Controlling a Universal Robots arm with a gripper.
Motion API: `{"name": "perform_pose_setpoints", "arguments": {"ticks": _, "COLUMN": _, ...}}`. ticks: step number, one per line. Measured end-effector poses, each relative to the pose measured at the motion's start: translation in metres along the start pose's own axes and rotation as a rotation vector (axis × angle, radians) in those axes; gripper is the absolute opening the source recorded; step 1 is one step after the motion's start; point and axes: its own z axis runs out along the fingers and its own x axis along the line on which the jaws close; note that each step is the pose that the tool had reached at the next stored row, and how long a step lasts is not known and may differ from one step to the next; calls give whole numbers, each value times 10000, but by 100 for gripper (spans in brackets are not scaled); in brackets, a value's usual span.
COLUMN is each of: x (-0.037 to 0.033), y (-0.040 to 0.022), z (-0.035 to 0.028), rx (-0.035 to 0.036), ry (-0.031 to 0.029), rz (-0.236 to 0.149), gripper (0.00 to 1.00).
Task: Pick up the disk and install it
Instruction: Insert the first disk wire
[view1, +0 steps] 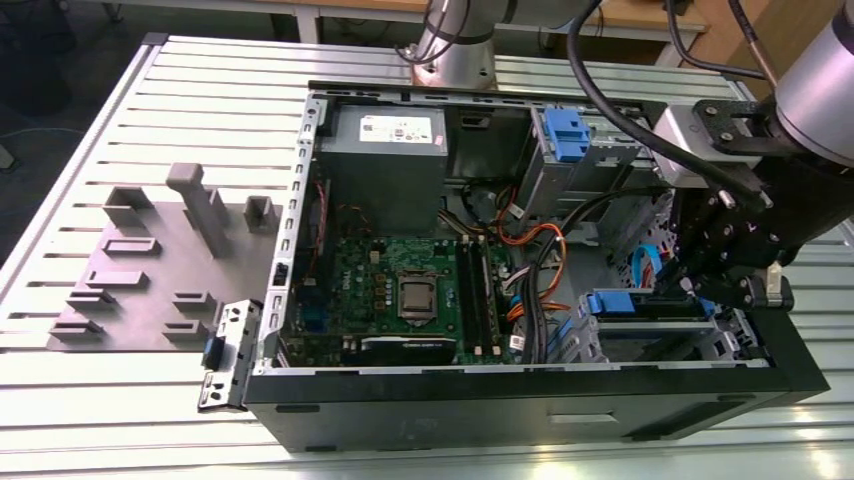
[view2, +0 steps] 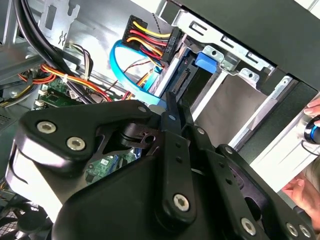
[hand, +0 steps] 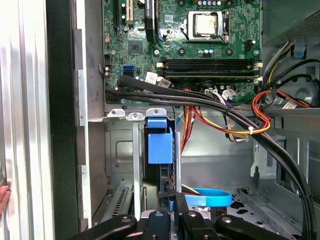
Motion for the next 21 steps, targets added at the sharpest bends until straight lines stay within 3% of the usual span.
{"name": "perform_pose_setpoints", "arguments": {"ticks": 21, "x": 9, "y": -7, "z": 46, "rx": 0, "ry": -5, "rz": -7, "gripper": 16}}
